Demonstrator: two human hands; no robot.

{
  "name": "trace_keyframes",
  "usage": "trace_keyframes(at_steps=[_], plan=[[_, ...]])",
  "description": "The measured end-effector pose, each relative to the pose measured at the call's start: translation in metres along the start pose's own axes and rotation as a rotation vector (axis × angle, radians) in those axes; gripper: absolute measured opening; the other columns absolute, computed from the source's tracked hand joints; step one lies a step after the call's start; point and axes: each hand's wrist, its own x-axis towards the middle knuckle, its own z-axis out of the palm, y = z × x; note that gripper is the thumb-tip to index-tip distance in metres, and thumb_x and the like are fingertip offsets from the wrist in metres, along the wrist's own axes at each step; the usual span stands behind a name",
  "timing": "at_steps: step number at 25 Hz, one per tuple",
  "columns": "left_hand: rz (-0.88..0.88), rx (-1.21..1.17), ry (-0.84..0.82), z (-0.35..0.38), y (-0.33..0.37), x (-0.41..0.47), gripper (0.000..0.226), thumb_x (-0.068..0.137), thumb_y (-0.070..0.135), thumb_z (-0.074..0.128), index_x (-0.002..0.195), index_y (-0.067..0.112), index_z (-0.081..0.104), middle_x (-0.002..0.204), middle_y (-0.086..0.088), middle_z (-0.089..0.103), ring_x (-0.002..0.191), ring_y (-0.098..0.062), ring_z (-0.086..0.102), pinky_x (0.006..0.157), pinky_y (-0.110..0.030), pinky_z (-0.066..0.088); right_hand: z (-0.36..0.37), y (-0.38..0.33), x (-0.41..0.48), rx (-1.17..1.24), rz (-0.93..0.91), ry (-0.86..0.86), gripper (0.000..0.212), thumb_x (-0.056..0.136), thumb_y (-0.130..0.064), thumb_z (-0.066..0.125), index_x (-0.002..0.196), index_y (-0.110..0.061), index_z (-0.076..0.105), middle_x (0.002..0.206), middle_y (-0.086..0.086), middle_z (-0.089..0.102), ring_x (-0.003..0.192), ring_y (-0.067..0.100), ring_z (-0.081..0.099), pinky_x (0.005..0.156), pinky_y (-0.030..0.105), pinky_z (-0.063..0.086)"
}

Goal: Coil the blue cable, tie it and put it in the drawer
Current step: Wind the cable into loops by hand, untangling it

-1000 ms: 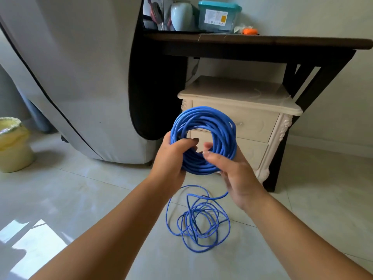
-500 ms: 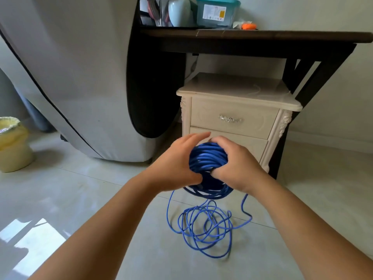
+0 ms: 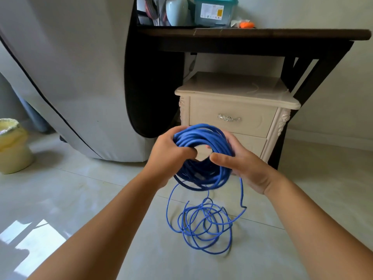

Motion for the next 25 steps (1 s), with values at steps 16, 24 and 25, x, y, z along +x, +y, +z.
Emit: trace_keyframes(at_steps=[16, 24, 25], plan=[[-0.223, -0.458, 0.155, -0.007, 0.002, 0.002, 0.037, 0.073, -0.003, 0.061, 0.11, -0.004, 0.057, 0.09, -0.016, 0.057, 0.081, -0.032, 0.057, 0.072, -0.042, 0.052, 0.04, 0.008, 0.0, 0.15, -0.068, 0.062, 0.13, 0.056, -0.043, 0.085, 0.152, -0.046, -0.002, 0.125, -0.023, 0.062, 0.121, -0.001, 0.056, 0.111, 0.036, 0.038], [-0.237, -0.512, -0.16, 0.006, 0.007, -0.015, 0.023, 0.088, -0.001, 0.058, 0.111, 0.003, 0.057, 0.095, -0.013, 0.067, 0.087, -0.025, 0.071, 0.083, -0.036, 0.059, 0.037, 0.004, 0.006, 0.425, -0.038, 0.43, 0.022, 0.077, -0.005, 0.062, 0.094, -0.018, 0.061, 0.075, 0.001, 0.062, 0.091, 0.03, 0.07, 0.084, 0.044, 0.054], [-0.262, -0.426, -0.201, 0.004, 0.008, -0.015, 0.028, 0.086, 0.008, 0.066, 0.113, 0.004, 0.058, 0.098, -0.013, 0.069, 0.094, -0.026, 0.07, 0.09, -0.041, 0.057, 0.034, 0.003, 0.006, 0.439, -0.016, 0.459, 0.024, 0.079, 0.002, 0.057, 0.094, -0.017, 0.06, 0.071, 0.001, 0.06, 0.083, 0.026, 0.071, 0.078, 0.042, 0.054]])
